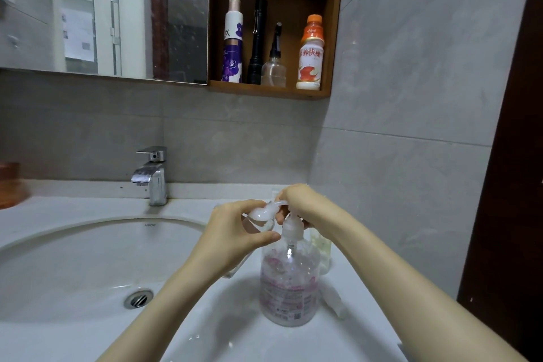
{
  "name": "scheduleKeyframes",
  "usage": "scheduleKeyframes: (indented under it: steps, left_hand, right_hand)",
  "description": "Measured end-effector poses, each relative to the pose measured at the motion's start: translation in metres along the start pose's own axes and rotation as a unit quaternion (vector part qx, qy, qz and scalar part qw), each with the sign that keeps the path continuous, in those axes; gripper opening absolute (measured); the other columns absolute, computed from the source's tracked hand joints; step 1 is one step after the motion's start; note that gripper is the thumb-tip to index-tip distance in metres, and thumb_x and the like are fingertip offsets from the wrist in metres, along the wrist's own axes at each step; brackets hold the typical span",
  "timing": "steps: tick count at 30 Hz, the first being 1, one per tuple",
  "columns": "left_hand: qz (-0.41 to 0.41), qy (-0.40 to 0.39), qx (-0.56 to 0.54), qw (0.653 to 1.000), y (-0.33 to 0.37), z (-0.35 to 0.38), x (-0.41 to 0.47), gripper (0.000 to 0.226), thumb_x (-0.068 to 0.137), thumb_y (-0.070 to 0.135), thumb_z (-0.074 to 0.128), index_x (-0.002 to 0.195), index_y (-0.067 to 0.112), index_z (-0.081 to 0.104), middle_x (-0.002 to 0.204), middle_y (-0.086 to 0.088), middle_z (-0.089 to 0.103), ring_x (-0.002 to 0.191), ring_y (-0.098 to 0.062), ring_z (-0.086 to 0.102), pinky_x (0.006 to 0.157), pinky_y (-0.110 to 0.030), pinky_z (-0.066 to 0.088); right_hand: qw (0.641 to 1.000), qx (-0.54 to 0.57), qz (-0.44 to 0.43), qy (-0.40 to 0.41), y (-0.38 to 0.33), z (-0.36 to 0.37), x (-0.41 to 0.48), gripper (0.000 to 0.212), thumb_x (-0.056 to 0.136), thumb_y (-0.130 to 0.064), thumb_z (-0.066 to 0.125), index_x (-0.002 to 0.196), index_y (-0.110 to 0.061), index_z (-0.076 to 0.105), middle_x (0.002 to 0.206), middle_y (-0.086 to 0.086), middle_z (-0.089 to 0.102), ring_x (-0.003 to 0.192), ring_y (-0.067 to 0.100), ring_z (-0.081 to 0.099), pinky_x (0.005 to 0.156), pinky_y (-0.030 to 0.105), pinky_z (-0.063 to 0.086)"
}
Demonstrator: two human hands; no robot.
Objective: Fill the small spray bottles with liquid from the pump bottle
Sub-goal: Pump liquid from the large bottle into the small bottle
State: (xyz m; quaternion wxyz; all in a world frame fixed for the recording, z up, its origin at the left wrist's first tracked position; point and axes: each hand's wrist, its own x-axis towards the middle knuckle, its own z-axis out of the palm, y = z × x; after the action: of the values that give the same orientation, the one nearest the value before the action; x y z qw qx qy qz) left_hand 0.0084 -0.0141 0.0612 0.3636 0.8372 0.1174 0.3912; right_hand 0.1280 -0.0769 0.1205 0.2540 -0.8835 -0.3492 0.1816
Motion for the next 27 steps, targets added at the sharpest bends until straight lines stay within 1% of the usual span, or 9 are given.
scheduleKeyframes:
  steps: [3,7,12,16,20,22,24,25,27]
  left_hand:
    - [0.003,-0.008,-0.015,1.000,-0.001,0.001,0.000,0.030,0.059,0.026,0.084,0.083,0.036,0.069,0.077,0.005,0.071,0.069,-0.015,0.063,0.067,-0.023,0.047]
    - [0.000,-0.020,-0.012,1.000,-0.005,0.002,-0.002,0.030,0.066,0.015,0.084,0.091,0.027,0.074,0.075,0.008,0.070,0.064,-0.009,0.057,0.066,-0.022,0.045]
    - [0.007,-0.001,-0.012,1.000,-0.005,0.003,-0.001,0.038,0.064,0.016,0.084,0.078,0.045,0.064,0.076,0.010,0.071,0.068,-0.008,0.059,0.067,-0.019,0.046]
    - [0.006,0.000,-0.003,1.000,-0.005,0.003,-0.001,0.039,0.064,0.017,0.085,0.078,0.044,0.062,0.079,0.014,0.070,0.070,-0.004,0.061,0.065,-0.010,0.043]
    - [0.007,-0.001,0.004,1.000,-0.005,0.002,-0.001,0.036,0.065,0.017,0.084,0.079,0.043,0.064,0.078,0.010,0.071,0.070,-0.008,0.062,0.066,-0.016,0.044]
    - [0.012,0.004,0.003,1.000,-0.003,0.003,-0.002,0.038,0.066,0.015,0.084,0.075,0.045,0.061,0.077,0.007,0.071,0.070,-0.009,0.062,0.064,-0.013,0.043]
    - [0.014,0.007,0.001,1.000,0.001,0.004,-0.002,0.038,0.066,0.014,0.083,0.073,0.044,0.060,0.075,0.008,0.070,0.069,-0.006,0.060,0.062,-0.010,0.042]
    - [0.010,0.007,-0.004,1.000,0.003,0.004,-0.001,0.037,0.066,0.014,0.083,0.074,0.042,0.060,0.072,0.011,0.069,0.066,-0.002,0.060,0.061,-0.009,0.042]
    - [-0.009,0.009,-0.029,1.000,0.003,0.005,-0.002,0.035,0.066,0.013,0.084,0.076,0.038,0.062,0.065,0.017,0.068,0.060,0.004,0.060,0.059,-0.007,0.044]
  right_hand:
    - [0.999,0.051,-0.012,0.000,0.005,-0.001,-0.003,0.032,0.097,-0.007,0.038,0.065,-0.012,0.042,0.065,0.001,0.047,0.060,0.017,0.038,0.057,0.023,0.031]
    - [0.972,0.211,-0.086,0.049,0.019,0.005,0.000,0.030,0.096,-0.008,0.039,0.068,-0.013,0.050,0.066,-0.001,0.049,0.056,0.010,0.044,0.054,0.022,0.036]
    - [0.966,0.233,-0.105,0.050,0.019,0.008,0.006,0.028,0.094,-0.004,0.040,0.069,-0.013,0.049,0.067,0.001,0.048,0.057,0.011,0.045,0.056,0.023,0.038]
    - [0.969,0.218,-0.107,0.052,0.021,0.010,0.008,0.029,0.094,-0.003,0.040,0.069,-0.014,0.049,0.066,0.000,0.048,0.056,0.011,0.044,0.054,0.022,0.037]
    - [0.971,0.209,-0.102,0.051,0.019,0.010,0.007,0.029,0.095,-0.004,0.038,0.069,-0.014,0.047,0.067,0.000,0.048,0.056,0.010,0.045,0.053,0.021,0.039]
    - [0.972,0.206,-0.100,0.050,0.019,0.009,0.004,0.029,0.095,-0.004,0.037,0.069,-0.015,0.045,0.068,0.000,0.046,0.056,0.009,0.043,0.048,0.017,0.040]
    - [0.971,0.214,-0.093,0.053,0.020,0.007,-0.002,0.029,0.097,-0.012,0.036,0.071,-0.015,0.047,0.068,0.000,0.048,0.057,0.010,0.044,0.052,0.019,0.040]
    - [0.969,0.226,-0.082,0.053,0.021,0.006,-0.004,0.030,0.100,-0.022,0.036,0.074,-0.015,0.049,0.067,0.000,0.051,0.058,0.011,0.046,0.058,0.023,0.041]
    - [0.957,0.283,-0.056,0.034,0.024,0.004,-0.008,0.046,0.099,-0.051,0.028,0.080,-0.016,0.052,0.065,0.001,0.057,0.062,0.014,0.051,0.065,0.028,0.040]
